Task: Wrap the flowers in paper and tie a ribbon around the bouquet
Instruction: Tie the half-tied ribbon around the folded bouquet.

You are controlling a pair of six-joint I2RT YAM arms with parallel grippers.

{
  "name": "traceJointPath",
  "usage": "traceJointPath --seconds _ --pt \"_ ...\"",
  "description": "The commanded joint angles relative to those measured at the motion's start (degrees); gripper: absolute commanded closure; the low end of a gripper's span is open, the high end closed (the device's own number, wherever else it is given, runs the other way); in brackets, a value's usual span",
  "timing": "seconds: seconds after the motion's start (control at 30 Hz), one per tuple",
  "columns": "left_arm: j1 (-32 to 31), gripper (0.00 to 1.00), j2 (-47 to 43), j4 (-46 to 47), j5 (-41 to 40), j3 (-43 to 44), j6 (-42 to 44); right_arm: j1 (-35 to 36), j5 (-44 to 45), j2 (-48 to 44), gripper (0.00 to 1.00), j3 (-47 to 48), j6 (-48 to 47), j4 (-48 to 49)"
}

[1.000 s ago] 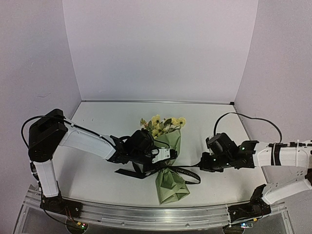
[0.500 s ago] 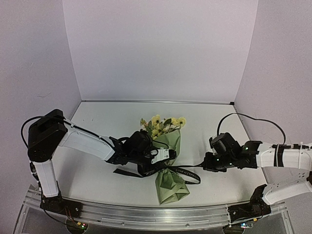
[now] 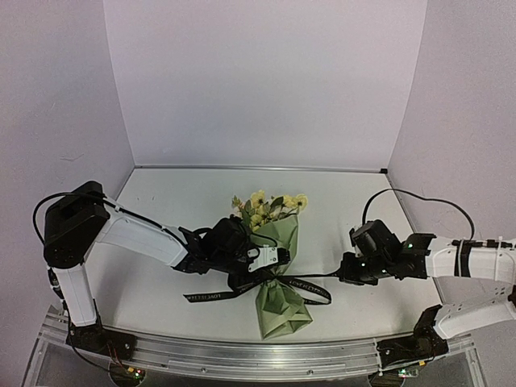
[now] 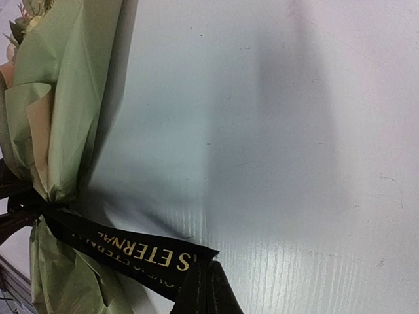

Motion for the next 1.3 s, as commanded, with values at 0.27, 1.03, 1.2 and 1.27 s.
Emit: traceJointPath --seconds 0.27,1.03,1.2,1.27 --pt "-0.1 0.74 -1.5 -5.2 -1.2 -1.5 -0.7 -0.7 0.9 -0.5 1.0 0.6 -1.4 -2.1" --pt "-0.1 0.72 -2.5 -5.2 -0.5 0.6 -0.8 -0.6 -0.9 -1.2 1.0 2.3 -3.3 -5.8" --pt "-0.1 0.67 -3.2 -5.5 -1.2 1.1 -1.9 -0.6 -2.0 -1.0 0.95 3.8 -3.9 -7.4" --pt "-0.1 0.63 -4.0 -5.5 -1.7 1.3 -3.8 -0.6 -2.3 -1.1 0.89 4.3 -4.3 -8.0"
